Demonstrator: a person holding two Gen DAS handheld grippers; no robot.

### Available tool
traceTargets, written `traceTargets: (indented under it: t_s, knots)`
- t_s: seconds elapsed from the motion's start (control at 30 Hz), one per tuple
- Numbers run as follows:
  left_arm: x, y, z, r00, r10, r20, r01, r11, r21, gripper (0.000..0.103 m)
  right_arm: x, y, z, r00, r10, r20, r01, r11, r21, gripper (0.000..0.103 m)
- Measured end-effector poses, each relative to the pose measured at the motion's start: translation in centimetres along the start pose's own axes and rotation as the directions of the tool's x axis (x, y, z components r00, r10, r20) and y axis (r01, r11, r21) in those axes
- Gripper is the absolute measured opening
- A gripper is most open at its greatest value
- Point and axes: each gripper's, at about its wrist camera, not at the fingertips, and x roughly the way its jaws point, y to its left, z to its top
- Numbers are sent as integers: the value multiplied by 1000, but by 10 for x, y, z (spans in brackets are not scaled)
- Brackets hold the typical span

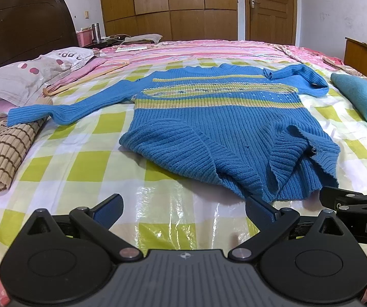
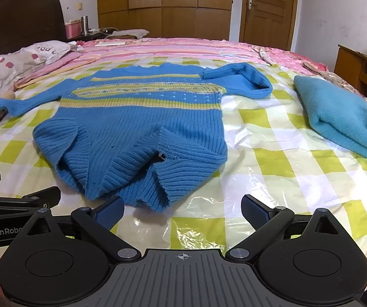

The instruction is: Fold small clothes

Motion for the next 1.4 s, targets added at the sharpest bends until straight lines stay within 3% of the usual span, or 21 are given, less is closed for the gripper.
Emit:
traceTargets:
  t_s: [0.9,1.17,1.4]
  knots:
    - [2,10,5,999,-10,34,10,1000,15,103,1,3,8,999,52,18,-51,998,-25,87]
    - [7,21,22,994,-35,103,33,999,22,103,12,-3,30,998,52,47,-51,998,-38,78]
    - [28,34,46,990,-16,137,9,999,49,103,33,-7,46,999,33,31,-32,998,-56,66]
